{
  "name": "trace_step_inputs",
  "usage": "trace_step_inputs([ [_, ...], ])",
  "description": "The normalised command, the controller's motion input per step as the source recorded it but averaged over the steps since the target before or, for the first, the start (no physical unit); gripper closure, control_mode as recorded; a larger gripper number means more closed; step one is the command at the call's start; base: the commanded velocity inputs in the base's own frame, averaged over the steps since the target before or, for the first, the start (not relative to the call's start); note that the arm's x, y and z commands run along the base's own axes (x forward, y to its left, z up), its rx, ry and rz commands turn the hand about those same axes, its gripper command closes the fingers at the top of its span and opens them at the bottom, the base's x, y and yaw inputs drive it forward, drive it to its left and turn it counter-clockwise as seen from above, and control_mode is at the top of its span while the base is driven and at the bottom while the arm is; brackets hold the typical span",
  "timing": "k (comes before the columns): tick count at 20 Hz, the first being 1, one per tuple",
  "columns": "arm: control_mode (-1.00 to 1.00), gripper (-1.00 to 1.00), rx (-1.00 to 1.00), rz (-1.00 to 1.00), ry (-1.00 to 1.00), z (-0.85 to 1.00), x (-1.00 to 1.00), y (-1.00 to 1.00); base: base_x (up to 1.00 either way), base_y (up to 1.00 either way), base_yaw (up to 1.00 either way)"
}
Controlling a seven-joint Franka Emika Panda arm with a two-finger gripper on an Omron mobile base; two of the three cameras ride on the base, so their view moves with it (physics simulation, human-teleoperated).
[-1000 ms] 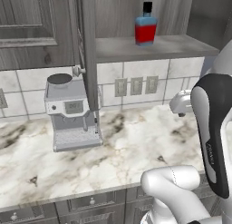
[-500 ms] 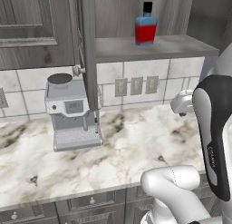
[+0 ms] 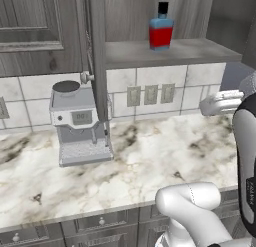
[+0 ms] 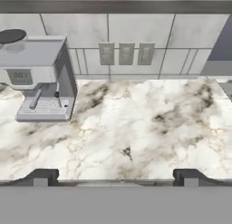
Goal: Get the candle and the liquor from the cabinet and move them to the dining counter.
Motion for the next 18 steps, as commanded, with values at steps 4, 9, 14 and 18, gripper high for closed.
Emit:
trace_step_inputs([
  [4,-1.00,-1.00,0.00,0.00,-0.29,0.64,-0.21,0.00,0.00,0.00,0.00],
  [9,-1.00,-1.00,0.00,0.00,-0.27,0.59,-0.09,0.00,0.00,0.00,0.00],
  [14,-1.00,-1.00,0.00,0.01,-0.22,0.41,0.00,0.00,0.00,0.00,0.00],
  [18,-1.00,-1.00,0.00,0.00,-0.16,0.28,0.00,0.00,0.00,0.00,0.00],
])
